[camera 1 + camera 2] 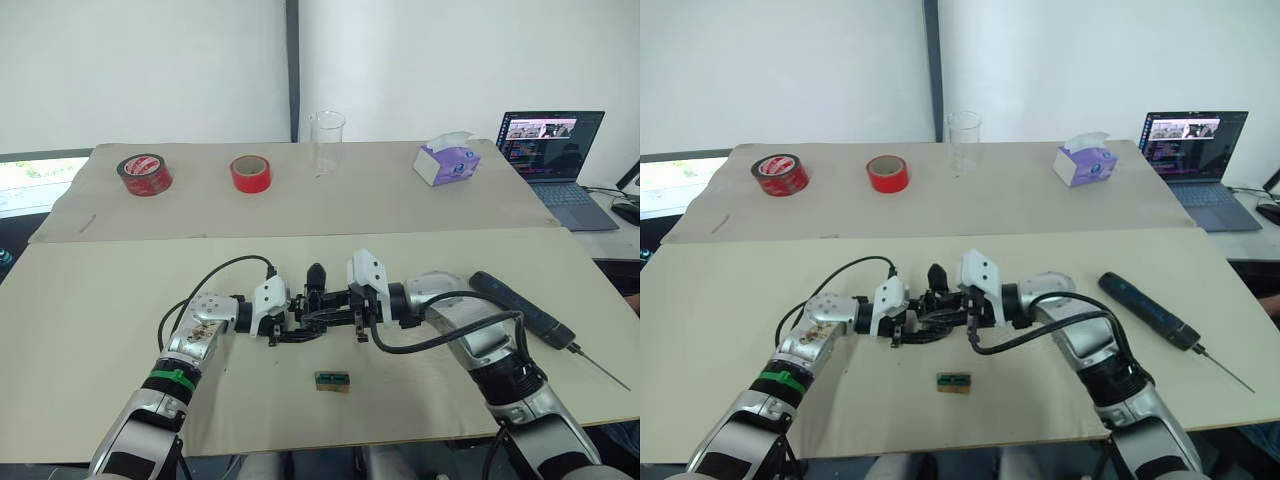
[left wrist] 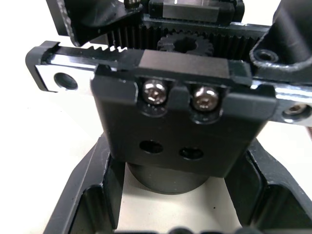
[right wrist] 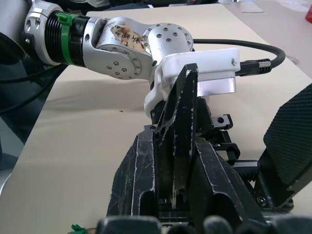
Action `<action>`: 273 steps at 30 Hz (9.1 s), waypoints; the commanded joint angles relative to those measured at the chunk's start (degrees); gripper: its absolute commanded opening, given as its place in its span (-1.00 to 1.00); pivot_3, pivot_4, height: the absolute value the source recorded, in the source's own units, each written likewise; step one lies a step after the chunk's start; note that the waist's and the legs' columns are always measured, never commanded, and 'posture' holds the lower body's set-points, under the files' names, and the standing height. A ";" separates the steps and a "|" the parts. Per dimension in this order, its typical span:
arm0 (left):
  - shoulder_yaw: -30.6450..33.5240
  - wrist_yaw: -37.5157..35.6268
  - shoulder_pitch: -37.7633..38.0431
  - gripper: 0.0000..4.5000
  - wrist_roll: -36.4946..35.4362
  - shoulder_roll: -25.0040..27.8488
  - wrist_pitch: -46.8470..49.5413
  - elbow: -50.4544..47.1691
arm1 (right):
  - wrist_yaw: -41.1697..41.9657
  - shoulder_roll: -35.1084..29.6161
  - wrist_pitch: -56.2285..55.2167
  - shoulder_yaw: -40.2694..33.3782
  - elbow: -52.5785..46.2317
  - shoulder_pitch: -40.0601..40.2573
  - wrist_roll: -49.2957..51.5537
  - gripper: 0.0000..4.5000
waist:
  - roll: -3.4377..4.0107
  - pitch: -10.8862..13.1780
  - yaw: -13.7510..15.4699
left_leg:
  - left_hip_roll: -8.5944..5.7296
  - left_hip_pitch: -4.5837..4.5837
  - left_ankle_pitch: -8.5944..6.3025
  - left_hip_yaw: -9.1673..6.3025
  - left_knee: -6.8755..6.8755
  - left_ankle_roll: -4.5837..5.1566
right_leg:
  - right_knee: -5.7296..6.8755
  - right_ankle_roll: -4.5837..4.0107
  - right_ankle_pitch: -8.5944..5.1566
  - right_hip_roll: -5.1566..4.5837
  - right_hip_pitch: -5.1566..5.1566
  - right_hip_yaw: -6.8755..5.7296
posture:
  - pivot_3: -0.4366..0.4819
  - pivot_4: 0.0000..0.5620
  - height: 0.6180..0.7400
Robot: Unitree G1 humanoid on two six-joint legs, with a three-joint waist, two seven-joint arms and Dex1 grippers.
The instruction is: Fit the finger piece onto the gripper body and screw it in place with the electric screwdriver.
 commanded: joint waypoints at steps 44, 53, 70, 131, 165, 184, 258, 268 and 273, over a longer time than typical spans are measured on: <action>23.41 10.58 16.92 0.95 -30.32 18.09 31.04 -49.11 | -18.24 -7.47 -9.34 -62.02 -22.66 61.91 5.14 1.00 | 0.14 0.17 0.33 | -0.12 -0.15 -0.02 0.35 -0.54 -0.08 | -0.71 0.20 -0.24 -0.60 -0.04 0.01 | -0.05 -0.47 1.00; 25.56 8.11 9.89 0.95 -46.06 19.44 40.97 -50.91 | -18.85 -14.30 -3.16 -63.21 -18.14 58.12 7.50 1.00 | 0.19 0.21 -0.14 | -0.01 -0.07 -0.01 0.38 -0.53 -0.07 | -0.67 -0.06 -0.43 -0.21 -0.03 0.23 | -0.05 -0.47 1.00; 22.92 2.72 12.85 0.95 -38.54 19.68 32.68 -51.30 | 7.53 -40.99 -7.10 -26.85 34.29 16.10 -9.48 1.00 | 0.16 0.37 -0.70 | -0.07 -0.06 -0.01 0.37 -0.56 -0.05 | -0.72 0.13 -0.23 0.02 0.01 0.32 | -0.05 -0.47 1.00; 20.38 -6.95 27.22 1.00 -24.61 19.64 12.00 -42.66 | 13.13 -45.96 31.21 8.65 -15.10 -5.33 -15.93 0.99 | 0.43 0.72 -0.09 | 0.11 -0.44 -0.06 0.34 -0.07 -0.07 | -0.63 -0.25 -0.25 -0.14 -0.36 0.11 | -0.05 -0.47 1.00; 19.88 -6.87 29.95 1.00 -24.63 21.25 11.72 -44.55 | 15.31 -33.78 36.03 23.12 -12.43 -10.90 -31.51 -0.14 | 0.09 0.50 -0.77 | 0.14 -0.84 -0.05 0.30 0.05 -0.09 | -0.46 0.04 0.04 -0.03 -0.78 0.05 | -0.05 -0.47 1.00; 19.07 -8.53 27.80 1.00 -21.56 23.70 11.46 -39.87 | 5.03 -16.80 48.43 -53.37 -26.86 3.01 7.10 -0.14 | 0.38 0.62 0.36 | 0.13 -0.93 -0.03 0.24 0.06 -0.10 | -0.42 0.03 0.14 0.02 -0.78 0.08 | -0.05 -0.47 1.00; -7.73 0.14 22.32 1.00 -1.60 2.80 1.94 -25.71 | 0.31 -6.35 -16.16 -15.43 -31.77 28.88 13.26 -0.14 | 0.72 0.43 1.45 | -0.06 -0.21 -0.06 0.20 0.05 -0.05 | -0.61 0.15 -0.09 -0.20 0.12 0.11 | -0.05 -0.47 1.00; -8.04 1.26 22.09 1.00 -1.36 2.78 2.44 -26.03 | 0.52 -6.88 -16.81 -15.52 -31.18 29.63 12.66 -0.14 | 0.72 0.43 1.44 | -0.06 -0.23 -0.07 0.20 0.05 -0.05 | -0.62 0.12 -0.10 -0.20 0.10 0.11 | -0.05 -0.47 1.00; -7.93 1.39 22.52 1.00 -1.25 2.98 1.77 -25.32 | 0.54 -7.02 -17.26 -15.36 -30.89 29.62 12.50 -0.14 | 0.72 0.43 1.45 | -0.06 -0.23 -0.07 0.19 0.05 -0.05 | -0.62 0.11 -0.11 -0.20 0.10 0.11 | -0.05 -0.47 1.00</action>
